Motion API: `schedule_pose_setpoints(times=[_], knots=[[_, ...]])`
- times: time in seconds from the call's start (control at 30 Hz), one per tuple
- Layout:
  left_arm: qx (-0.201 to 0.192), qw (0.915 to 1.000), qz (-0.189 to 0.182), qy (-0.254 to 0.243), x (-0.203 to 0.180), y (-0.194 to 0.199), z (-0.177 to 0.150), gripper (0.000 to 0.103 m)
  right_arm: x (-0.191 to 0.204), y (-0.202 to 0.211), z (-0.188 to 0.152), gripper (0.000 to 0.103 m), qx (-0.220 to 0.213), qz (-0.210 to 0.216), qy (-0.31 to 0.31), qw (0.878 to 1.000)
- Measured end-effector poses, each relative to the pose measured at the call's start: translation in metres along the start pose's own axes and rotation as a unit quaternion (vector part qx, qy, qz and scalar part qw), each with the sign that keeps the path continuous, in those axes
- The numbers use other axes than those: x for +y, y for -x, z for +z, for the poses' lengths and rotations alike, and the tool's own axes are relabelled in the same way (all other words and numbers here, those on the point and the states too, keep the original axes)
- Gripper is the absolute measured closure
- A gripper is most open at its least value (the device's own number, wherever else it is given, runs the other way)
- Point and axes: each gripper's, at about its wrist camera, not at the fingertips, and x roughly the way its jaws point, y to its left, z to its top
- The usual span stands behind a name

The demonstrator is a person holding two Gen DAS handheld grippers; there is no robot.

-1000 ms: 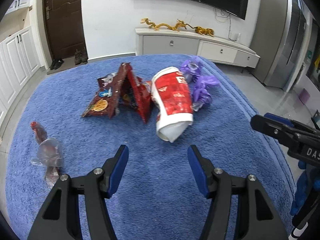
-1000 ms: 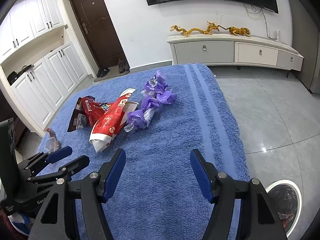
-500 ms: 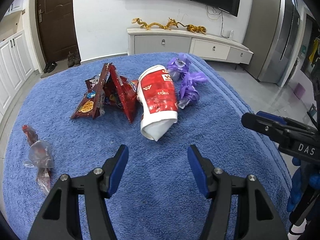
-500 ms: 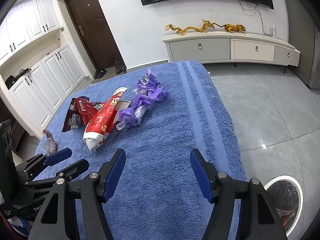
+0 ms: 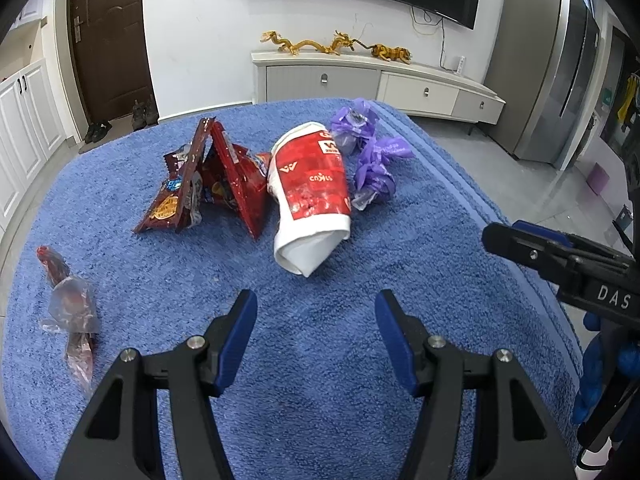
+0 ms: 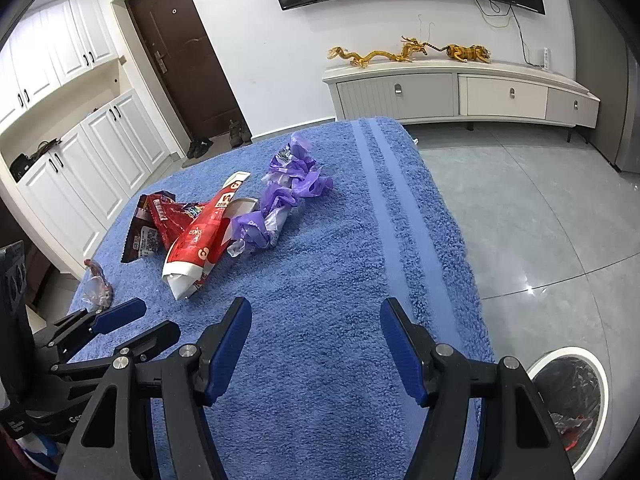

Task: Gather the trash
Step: 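Move both tools back over the remaining wrappers on the towel, then grasp the brown snack wrapper with the left tool while the right tool grasps a purple wrapper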

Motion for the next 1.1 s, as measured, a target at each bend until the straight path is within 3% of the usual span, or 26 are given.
schedule_pose_setpoints(times=[0.47, 0.67, 0.83, 1.03, 1.1], knots=[[0.007, 0.9994, 0.008, 0.034, 0.035, 0.0, 0.002, 0.044, 0.005, -0.012, 0.024, 0.038, -0.007, 0.014, 0.012, 1.0], [-0.011, 0.9967, 0.008, 0.08, 0.076, 0.01, 0.022, 0.044, 0.016, -0.038, 0.042, 0.038, -0.003, 0.046, 0.02, 0.999], [-0.018, 0.9939, -0.014, 0.107, 0.098, 0.01, 0.042, 0.044, 0.019, -0.065, 0.051, 0.038, 0.01, 0.077, -0.004, 0.997], [-0.029, 0.9944, 0.005, 0.101, 0.104, -0.002, 0.065, 0.045, 0.019, -0.083, 0.056, 0.038, 0.017, 0.092, -0.026, 0.995], [-0.021, 0.9951, 0.004, 0.096, 0.103, -0.009, 0.067, 0.05, 0.018, -0.087, 0.057, 0.038, 0.022, 0.092, -0.027, 0.995]])
